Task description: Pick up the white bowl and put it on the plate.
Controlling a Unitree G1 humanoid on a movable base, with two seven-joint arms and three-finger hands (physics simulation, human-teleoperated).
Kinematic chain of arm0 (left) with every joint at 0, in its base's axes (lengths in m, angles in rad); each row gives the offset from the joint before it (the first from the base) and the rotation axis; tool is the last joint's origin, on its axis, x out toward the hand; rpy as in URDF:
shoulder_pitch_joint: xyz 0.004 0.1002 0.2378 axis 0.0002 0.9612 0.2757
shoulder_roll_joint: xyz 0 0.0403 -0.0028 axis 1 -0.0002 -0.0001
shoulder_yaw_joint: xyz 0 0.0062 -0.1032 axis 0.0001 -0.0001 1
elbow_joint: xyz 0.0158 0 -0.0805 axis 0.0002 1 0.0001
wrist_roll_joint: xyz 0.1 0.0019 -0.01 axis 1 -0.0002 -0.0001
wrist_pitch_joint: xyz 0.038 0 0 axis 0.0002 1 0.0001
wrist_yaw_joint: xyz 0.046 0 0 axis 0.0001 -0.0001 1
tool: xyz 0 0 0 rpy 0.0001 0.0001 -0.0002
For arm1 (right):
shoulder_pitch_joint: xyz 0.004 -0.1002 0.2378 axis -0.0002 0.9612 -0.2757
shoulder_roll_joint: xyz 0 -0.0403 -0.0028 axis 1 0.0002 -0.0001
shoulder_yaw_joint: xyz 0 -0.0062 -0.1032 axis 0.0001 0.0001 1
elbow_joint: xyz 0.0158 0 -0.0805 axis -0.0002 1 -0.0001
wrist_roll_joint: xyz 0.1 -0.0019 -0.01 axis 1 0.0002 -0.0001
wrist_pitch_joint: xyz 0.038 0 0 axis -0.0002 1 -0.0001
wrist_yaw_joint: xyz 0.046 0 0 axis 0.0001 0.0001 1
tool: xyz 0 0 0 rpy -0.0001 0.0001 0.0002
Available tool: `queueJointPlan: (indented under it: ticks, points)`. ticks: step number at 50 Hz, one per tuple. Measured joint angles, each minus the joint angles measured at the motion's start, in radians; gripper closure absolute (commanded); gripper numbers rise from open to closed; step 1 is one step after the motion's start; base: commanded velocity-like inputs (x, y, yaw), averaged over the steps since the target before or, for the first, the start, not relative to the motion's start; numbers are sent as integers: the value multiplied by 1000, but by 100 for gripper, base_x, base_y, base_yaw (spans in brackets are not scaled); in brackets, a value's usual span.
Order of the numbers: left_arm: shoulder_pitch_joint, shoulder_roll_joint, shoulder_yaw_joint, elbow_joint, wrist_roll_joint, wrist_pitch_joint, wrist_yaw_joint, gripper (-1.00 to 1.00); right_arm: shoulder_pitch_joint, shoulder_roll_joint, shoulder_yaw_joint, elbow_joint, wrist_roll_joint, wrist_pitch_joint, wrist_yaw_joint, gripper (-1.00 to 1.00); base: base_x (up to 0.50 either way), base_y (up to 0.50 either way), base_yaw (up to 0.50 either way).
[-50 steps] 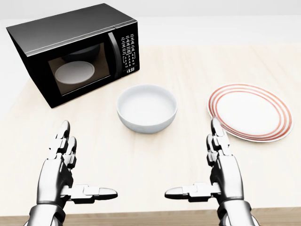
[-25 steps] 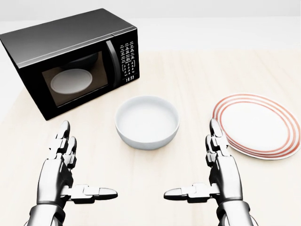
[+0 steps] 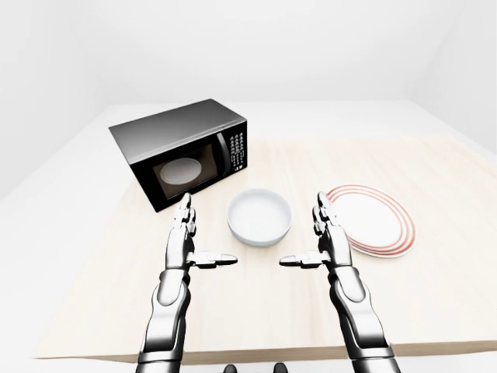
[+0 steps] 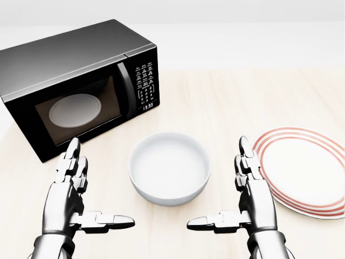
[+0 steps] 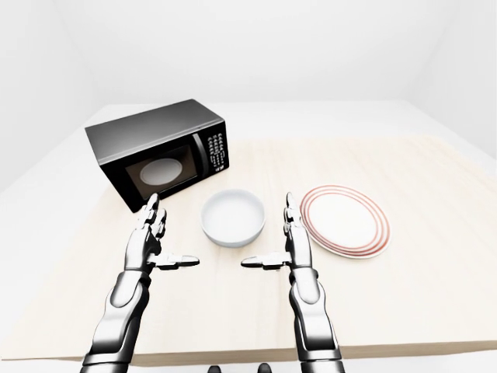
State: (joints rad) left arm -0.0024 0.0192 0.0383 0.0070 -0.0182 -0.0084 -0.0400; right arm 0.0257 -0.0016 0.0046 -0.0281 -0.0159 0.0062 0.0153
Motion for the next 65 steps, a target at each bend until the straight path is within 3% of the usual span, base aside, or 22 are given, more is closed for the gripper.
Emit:
queueJointPlan:
  ticks: [18, 26, 42, 65]
  points:
    - [-1, 0, 0, 0, 0, 0, 0, -100, -2, -1, 1, 1, -9, 1, -4, -100, 6, 0, 0]
    - [0, 0, 0, 0, 0, 0, 0, -100, -57, -42, -4, -27, -210, 33, -17, -100, 0, 0, 0]
    - [0, 0, 0, 0, 0, 0, 0, -100, -114, -63, -16, -56, -445, 53, -13, -100, 0, 0, 0]
    - [0, 0, 0, 0, 0, 0, 0, -100, -186, -88, 27, 33, -743, 17, 102, -100, 0, 0, 0]
